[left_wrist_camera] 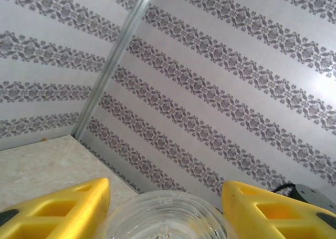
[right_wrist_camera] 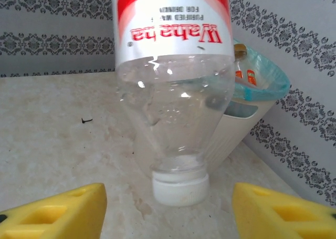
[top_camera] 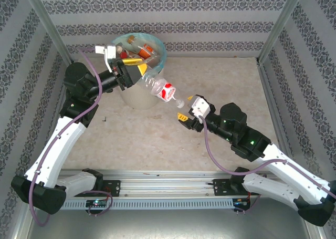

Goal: Put the plastic bottles in the bin

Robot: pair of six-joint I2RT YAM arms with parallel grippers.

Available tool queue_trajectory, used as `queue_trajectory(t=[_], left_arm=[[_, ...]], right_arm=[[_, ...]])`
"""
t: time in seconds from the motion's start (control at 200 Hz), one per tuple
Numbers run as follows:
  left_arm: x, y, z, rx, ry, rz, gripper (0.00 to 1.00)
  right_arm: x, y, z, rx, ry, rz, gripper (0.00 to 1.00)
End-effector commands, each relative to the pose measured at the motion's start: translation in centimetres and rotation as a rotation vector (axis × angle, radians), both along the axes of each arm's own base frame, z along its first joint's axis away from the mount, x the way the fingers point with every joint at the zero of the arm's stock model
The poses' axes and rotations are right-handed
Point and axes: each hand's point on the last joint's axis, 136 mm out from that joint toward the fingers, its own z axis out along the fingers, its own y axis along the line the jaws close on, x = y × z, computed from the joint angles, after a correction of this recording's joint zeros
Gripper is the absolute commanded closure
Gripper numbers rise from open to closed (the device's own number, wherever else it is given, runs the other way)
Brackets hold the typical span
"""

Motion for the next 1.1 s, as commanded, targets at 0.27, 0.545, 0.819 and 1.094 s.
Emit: queue_trajectory(t=[0.27, 0.545, 0.819, 1.094], left_arm=[[5.4, 7.4, 5.2, 0.182, -0.178, 0.557, 1.00], [13.0, 13.0, 5.4, 0.069, -0.140, 0.716, 1.00], [19.8, 12.2, 1.1, -0.035, -0.080, 0.679, 1.00], [21.5, 13.6, -5.7, 0.170, 0.017, 0.811, 1.00]], right_arm=[[1.1, -0.9, 4.3, 0.058, -0.115, -0.072, 0.26], [1.8, 0.7, 4.0, 0.020, -0.104, -0.035, 0.27], [1.9, 0.9, 3.0, 0.011, -0.075, -0.035, 0.27], [2.2, 1.1, 1.8, 0.001, -0.048, -0.040, 0.27]])
